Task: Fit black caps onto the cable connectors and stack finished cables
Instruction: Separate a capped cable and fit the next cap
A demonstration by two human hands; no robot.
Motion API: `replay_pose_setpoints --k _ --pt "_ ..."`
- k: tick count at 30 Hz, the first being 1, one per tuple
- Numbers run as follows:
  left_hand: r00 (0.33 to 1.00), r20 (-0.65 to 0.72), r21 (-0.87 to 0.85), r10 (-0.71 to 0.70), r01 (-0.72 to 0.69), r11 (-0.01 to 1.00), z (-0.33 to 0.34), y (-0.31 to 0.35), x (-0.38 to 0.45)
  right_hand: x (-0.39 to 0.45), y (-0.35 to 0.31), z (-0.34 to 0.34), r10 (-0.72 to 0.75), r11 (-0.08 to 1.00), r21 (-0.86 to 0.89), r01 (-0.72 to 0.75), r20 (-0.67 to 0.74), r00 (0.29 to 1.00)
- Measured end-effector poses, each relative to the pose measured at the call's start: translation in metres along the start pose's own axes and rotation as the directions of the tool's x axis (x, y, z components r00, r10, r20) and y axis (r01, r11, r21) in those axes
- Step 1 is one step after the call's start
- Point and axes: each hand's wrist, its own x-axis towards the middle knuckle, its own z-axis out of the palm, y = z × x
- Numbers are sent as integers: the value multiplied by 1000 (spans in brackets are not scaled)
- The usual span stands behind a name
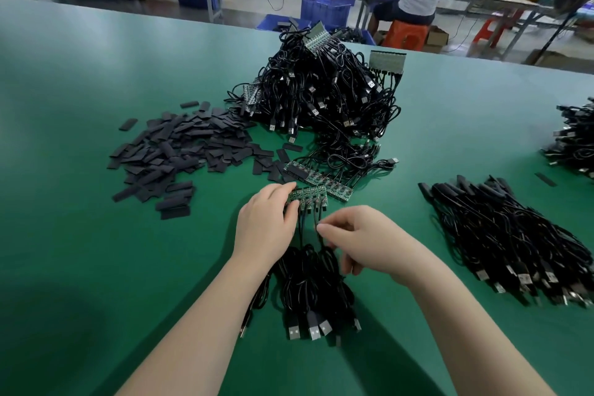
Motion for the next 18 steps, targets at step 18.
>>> replay_pose_setpoints --k 18 --pt "975 -23 -684 -219 145 715 -12 3 1 41 22 13 -127 937 222 270 -501 856"
